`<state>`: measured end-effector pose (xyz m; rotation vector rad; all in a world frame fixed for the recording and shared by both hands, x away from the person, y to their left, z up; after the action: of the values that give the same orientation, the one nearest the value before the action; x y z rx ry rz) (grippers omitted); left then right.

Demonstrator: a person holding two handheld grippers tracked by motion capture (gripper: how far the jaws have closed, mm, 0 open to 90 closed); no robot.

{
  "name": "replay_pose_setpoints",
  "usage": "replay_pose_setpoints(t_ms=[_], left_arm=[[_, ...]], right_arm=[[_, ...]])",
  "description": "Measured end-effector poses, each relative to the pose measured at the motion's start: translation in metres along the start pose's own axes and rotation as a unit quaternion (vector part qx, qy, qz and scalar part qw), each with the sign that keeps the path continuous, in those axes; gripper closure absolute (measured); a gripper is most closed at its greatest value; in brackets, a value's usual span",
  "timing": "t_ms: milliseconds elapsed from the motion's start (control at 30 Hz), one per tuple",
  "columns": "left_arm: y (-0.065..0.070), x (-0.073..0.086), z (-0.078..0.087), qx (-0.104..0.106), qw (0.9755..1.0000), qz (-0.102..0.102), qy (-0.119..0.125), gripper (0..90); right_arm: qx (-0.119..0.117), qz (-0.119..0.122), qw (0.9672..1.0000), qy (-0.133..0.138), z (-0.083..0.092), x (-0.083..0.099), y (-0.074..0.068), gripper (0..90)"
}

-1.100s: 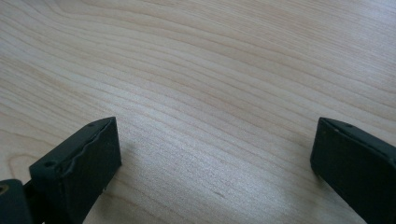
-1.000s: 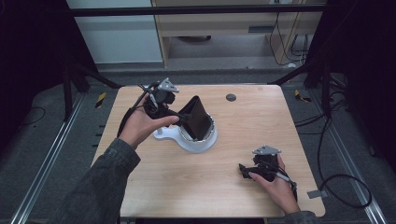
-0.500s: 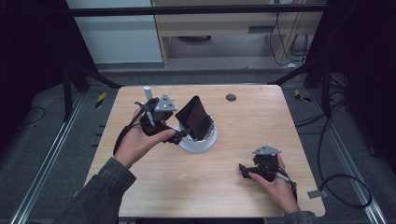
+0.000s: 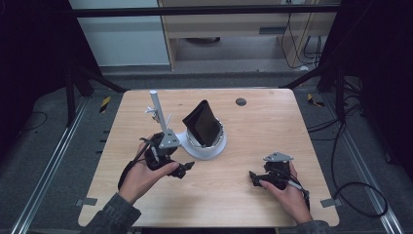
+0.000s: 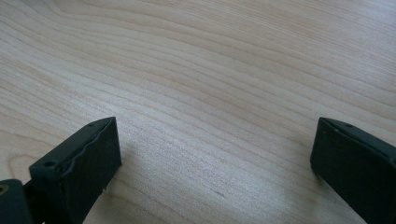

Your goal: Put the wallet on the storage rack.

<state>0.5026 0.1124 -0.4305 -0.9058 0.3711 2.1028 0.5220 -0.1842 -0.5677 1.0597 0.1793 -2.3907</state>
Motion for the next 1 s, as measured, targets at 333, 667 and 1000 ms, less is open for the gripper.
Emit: replay_pose_setpoints(t_ms=[333,667,1000], left_arm=[[-0.007,0.054,-0.033,-0.007,0.9993,0.022,-0.031,5.2],[-0.04,0.099,-0.045,-0.049,0.9968,0.054,-0.032,7.3],[-0.081,0.131,-0.039,-0.082,0.9908,0.104,-0.026,7.5]], right_arm=[[0.0,0.0,1.0,0.0,0.0,0.0,0.0,2.0],[0.0,-0.001,1.0,0.0,0.0,0.0,0.0,2.0],[0.0,-0.001,1.0,0.0,0.0,0.0,0.0,2.0]])
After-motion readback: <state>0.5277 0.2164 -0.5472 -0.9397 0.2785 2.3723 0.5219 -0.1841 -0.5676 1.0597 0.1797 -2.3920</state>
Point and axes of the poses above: each handheld gripper's, and its own axes: z roughly backward along the jaws, x roughly out of its underside, y roughly to its right, the point moved 8 cm from there along -z, roughly forward along the jaws, and after that the axes turned 6 degrees about z, right-handed, at the moved point
